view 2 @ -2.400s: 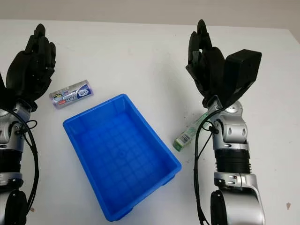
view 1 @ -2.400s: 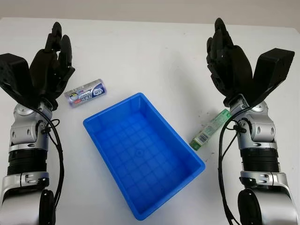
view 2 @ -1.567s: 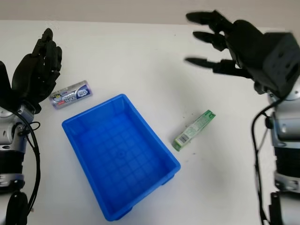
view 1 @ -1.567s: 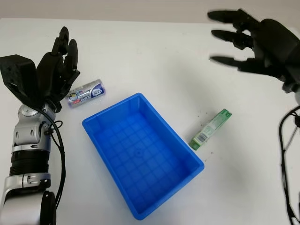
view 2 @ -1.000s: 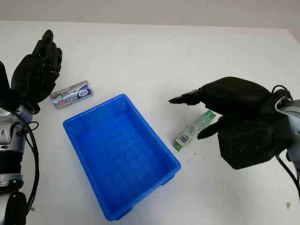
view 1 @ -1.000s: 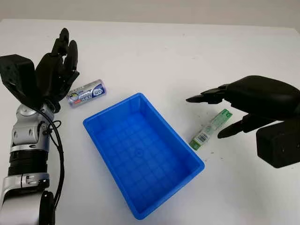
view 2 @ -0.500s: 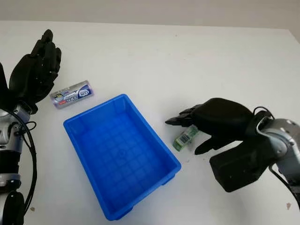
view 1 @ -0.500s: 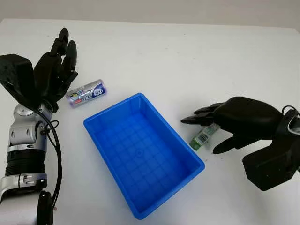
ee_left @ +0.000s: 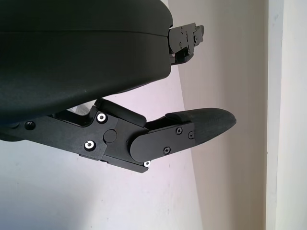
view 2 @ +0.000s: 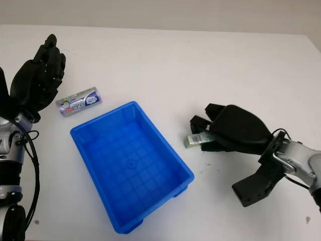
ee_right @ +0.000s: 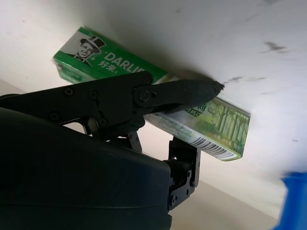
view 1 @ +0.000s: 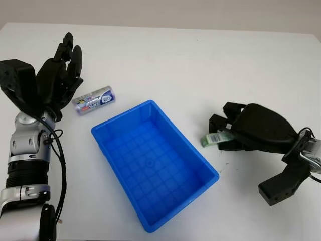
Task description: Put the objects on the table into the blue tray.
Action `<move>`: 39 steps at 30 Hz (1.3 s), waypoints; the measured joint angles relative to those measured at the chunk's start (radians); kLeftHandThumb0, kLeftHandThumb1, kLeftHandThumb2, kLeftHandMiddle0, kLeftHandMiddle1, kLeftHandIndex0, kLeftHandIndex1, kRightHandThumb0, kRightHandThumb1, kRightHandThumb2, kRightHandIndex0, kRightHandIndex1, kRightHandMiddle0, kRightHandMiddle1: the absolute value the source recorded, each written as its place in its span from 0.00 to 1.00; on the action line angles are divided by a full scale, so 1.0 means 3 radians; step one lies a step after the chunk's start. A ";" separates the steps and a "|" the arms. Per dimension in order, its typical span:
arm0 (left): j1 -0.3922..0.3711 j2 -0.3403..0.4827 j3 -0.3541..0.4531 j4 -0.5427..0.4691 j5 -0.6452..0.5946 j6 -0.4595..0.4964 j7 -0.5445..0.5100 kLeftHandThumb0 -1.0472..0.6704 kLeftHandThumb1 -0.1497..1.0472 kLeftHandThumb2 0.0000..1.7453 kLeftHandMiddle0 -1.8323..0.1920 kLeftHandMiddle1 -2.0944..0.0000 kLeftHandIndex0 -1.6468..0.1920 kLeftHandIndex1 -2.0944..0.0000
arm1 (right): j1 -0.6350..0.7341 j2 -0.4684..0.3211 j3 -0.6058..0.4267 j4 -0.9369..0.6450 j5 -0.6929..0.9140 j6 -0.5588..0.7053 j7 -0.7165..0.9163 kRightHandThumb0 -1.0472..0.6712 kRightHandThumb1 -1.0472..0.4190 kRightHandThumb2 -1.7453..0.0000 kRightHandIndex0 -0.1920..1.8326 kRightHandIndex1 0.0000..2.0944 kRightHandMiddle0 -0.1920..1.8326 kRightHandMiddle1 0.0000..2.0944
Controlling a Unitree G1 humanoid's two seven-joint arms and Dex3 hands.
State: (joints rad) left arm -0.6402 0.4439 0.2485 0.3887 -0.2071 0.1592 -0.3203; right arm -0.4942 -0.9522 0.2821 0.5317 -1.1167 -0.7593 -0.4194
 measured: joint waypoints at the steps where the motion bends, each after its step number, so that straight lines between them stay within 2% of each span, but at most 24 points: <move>1: 0.0000 0.0001 -0.0003 0.0000 0.0006 0.0000 -0.0002 0.19 1.00 0.37 1.00 1.00 1.00 1.00 | -0.0071 0.0000 0.0046 0.0082 -0.0022 0.0015 -0.0047 0.31 0.00 0.87 0.42 1.00 0.28 0.96; 4: 0.0000 0.0002 -0.0023 0.0000 0.0021 -0.0001 -0.0014 0.18 1.00 0.37 1.00 1.00 1.00 1.00 | -0.0233 0.0002 0.0139 0.0276 -0.0045 0.0116 -0.0153 0.30 0.00 0.91 0.46 1.00 0.36 1.00; 6: 0.0000 0.0004 -0.0027 0.0000 0.0022 -0.0001 -0.0030 0.18 1.00 0.37 1.00 1.00 1.00 1.00 | -0.0290 0.0008 0.0161 0.0326 -0.0012 0.0196 -0.0136 0.30 0.00 0.93 0.49 1.00 0.37 1.00; 10: -0.0008 0.0017 -0.0035 0.0020 0.0034 -0.0001 -0.0050 0.18 1.00 0.36 1.00 1.00 1.00 1.00 | -0.0502 0.0099 0.0142 0.0393 0.0311 0.0235 -0.0033 0.33 0.02 0.96 0.59 1.00 0.48 1.00; 17: -0.0047 0.0017 -0.0058 0.0022 0.0071 0.0000 -0.0041 0.19 1.00 0.38 1.00 1.00 1.00 1.00 | -0.1268 0.0309 -0.0177 0.0304 0.1303 0.0273 0.0705 0.35 0.05 0.97 0.69 1.00 0.62 1.00; 22: -0.0047 0.0015 -0.0081 0.0021 0.0082 0.0003 -0.0034 0.18 1.00 0.38 1.00 1.00 1.00 1.00 | -0.1674 0.0555 -0.0272 0.0011 0.1968 0.0283 0.1420 0.36 0.04 0.97 0.74 1.00 0.64 1.00; 26: -0.0047 0.0013 -0.0109 0.0025 0.0087 0.0002 -0.0018 0.18 1.00 0.38 1.00 1.00 1.00 1.00 | -0.1762 0.0773 -0.0287 -0.0331 0.2295 0.0456 0.1854 0.35 0.01 0.96 0.79 1.00 0.70 1.00; 29: -0.0047 0.0009 -0.0114 0.0039 0.0087 -0.0001 -0.0006 0.18 1.00 0.37 1.00 1.00 1.00 1.00 | -0.1767 0.0909 -0.0292 -0.0471 0.2376 0.0437 0.1973 0.35 0.01 0.96 0.81 1.00 0.73 1.00; 35: -0.0047 -0.0024 -0.0117 0.0061 0.0086 -0.0041 0.0022 0.19 1.00 0.37 1.00 1.00 1.00 1.00 | -0.1729 0.1081 -0.0286 -0.0727 0.2485 0.0375 0.2218 0.34 0.00 0.93 0.81 1.00 0.73 1.00; 39: -0.0046 -0.0050 -0.0116 0.0040 0.0085 -0.0039 0.0051 0.18 1.00 0.37 1.00 1.00 1.00 1.00 | -0.1547 0.1161 -0.0261 -0.0926 0.2478 0.0335 0.2318 0.33 0.00 0.94 0.79 1.00 0.70 1.00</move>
State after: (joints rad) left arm -0.6541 0.4289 0.2135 0.4007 -0.1815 0.1474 -0.3049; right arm -0.9584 -0.6038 0.2037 0.2538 -0.3734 -0.6589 0.2760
